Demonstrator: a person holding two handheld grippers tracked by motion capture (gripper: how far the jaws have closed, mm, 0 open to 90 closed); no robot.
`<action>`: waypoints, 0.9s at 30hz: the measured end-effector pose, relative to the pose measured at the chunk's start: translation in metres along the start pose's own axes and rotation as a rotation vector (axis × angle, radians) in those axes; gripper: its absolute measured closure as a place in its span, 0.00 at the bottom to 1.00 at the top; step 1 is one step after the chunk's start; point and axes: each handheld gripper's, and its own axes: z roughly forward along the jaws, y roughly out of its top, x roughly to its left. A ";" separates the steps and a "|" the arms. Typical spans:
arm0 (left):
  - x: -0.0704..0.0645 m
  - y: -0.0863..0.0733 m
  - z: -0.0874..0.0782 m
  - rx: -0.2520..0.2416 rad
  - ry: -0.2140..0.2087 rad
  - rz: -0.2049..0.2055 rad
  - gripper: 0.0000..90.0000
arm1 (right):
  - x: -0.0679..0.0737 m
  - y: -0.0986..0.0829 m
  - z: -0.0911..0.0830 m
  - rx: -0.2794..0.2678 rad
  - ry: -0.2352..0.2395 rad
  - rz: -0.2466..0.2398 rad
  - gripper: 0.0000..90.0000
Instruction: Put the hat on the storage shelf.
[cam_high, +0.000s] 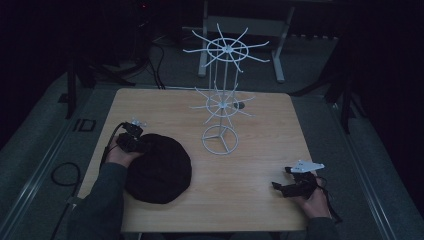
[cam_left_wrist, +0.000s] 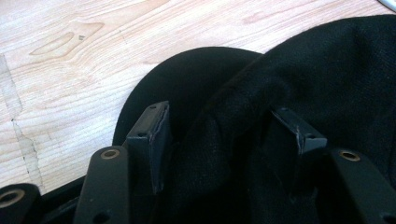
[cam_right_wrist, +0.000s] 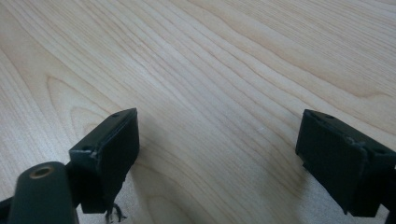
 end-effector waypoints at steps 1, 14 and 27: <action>0.000 0.000 0.001 0.002 0.009 0.007 0.49 | 0.000 0.000 0.000 0.000 0.000 0.001 0.15; -0.009 -0.003 -0.003 0.031 0.129 0.114 0.77 | 0.000 0.000 0.000 0.000 0.000 0.000 0.15; 0.002 -0.013 -0.012 -0.052 0.076 0.001 0.90 | 0.000 0.000 0.000 -0.001 -0.003 0.003 0.16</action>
